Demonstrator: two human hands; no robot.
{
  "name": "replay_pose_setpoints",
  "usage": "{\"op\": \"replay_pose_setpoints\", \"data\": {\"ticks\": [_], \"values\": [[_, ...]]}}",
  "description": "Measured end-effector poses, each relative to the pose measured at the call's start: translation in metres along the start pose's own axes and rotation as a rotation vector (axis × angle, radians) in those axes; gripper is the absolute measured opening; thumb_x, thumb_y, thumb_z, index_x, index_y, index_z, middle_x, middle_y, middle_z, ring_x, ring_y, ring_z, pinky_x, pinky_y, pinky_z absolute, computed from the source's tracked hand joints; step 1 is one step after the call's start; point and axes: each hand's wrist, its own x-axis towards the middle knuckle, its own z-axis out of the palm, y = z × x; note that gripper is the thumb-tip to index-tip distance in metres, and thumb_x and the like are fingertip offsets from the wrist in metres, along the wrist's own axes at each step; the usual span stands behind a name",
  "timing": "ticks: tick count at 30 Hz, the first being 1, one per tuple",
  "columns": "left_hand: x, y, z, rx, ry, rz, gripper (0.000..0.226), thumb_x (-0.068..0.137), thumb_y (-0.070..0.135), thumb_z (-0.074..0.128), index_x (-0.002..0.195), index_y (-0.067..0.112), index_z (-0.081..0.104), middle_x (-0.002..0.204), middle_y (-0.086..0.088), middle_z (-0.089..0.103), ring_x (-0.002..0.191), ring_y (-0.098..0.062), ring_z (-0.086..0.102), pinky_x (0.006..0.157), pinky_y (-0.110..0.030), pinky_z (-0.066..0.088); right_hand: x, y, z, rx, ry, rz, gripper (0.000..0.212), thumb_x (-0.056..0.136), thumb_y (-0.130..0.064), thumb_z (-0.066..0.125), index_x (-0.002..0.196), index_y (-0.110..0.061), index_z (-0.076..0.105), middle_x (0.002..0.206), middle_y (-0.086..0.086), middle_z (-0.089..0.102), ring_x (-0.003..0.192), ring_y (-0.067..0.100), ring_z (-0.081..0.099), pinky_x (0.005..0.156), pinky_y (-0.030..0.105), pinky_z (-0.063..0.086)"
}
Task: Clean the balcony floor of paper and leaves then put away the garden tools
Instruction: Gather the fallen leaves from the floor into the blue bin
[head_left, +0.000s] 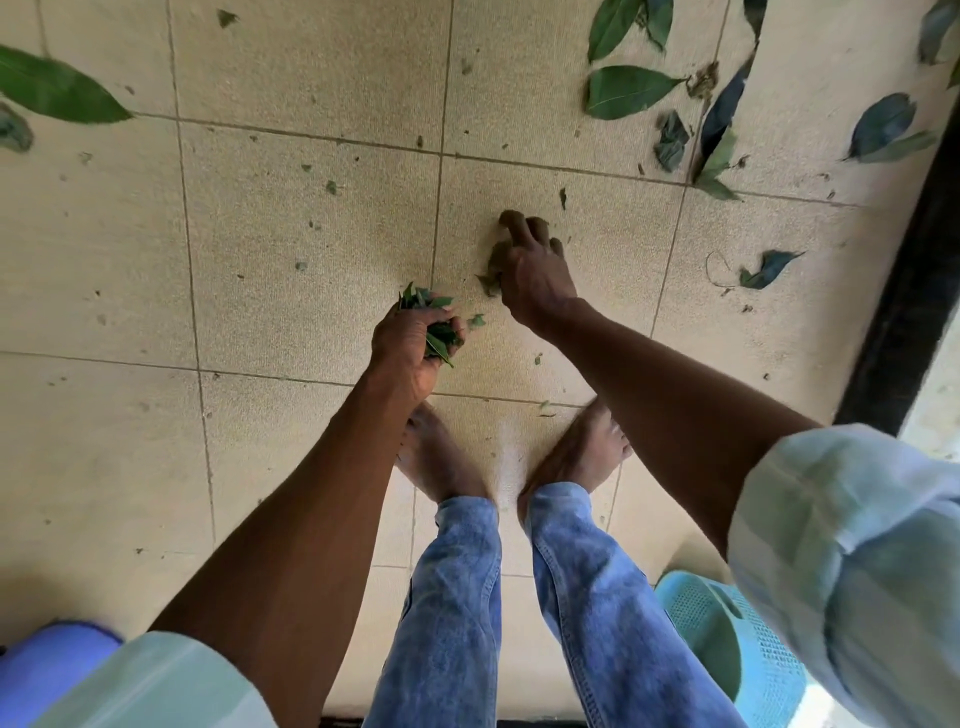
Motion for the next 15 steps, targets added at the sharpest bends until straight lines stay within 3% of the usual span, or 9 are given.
{"op": "replay_pose_setpoints", "data": {"ticks": [5,8,10,13,15], "values": [[0.000,-0.003,-0.016,-0.027,0.013,-0.008,0.018,0.086,-0.010,0.057,0.090,0.008,0.057,0.075,-0.012,0.062,0.061,-0.019,0.060,0.061,-0.029,0.052,-0.015,0.009,0.014,-0.020,-0.101,-0.062,0.022,0.096,-0.010,0.052,0.111,-0.002,0.066,0.119,0.012,0.052,0.112,0.029,0.047,0.081,0.041,0.054],[-0.005,-0.004,-0.021,-0.026,0.017,-0.009,0.017,0.087,-0.009,0.056,0.089,0.008,0.057,0.061,-0.007,0.065,0.058,-0.018,0.060,0.063,-0.029,0.049,-0.028,0.009,0.016,0.082,-0.017,0.040,0.017,0.091,0.000,0.056,0.101,-0.001,0.069,0.104,0.015,0.062,0.094,0.031,0.059,0.068,0.032,0.048],[-0.008,-0.003,-0.024,-0.039,0.016,-0.011,0.016,0.087,-0.009,0.057,0.092,0.006,0.057,0.063,-0.007,0.065,0.059,-0.017,0.060,0.060,-0.028,0.050,-0.039,-0.001,0.017,0.177,0.003,0.010,0.019,0.085,0.009,0.058,0.098,0.000,0.068,0.095,0.016,0.065,0.081,0.029,0.062,0.061,0.026,0.041],[-0.010,-0.003,-0.027,-0.078,0.024,-0.008,0.019,0.087,-0.010,0.056,0.099,0.005,0.056,0.077,-0.011,0.061,0.063,-0.018,0.061,0.055,-0.025,0.052,-0.050,-0.023,0.023,0.180,-0.080,-0.124,0.041,0.086,0.012,0.055,0.125,0.000,0.053,0.103,0.020,0.061,0.082,0.025,0.059,0.063,0.032,0.052],[-0.009,-0.003,-0.029,-0.074,0.024,-0.004,0.017,0.087,-0.010,0.056,0.093,0.005,0.056,0.073,-0.011,0.061,0.062,-0.018,0.060,0.055,-0.025,0.051,-0.050,-0.032,0.033,0.141,-0.159,-0.120,0.050,0.088,0.010,0.050,0.136,-0.001,0.041,0.114,0.021,0.051,0.090,0.028,0.054,0.070,0.038,0.054]]}}
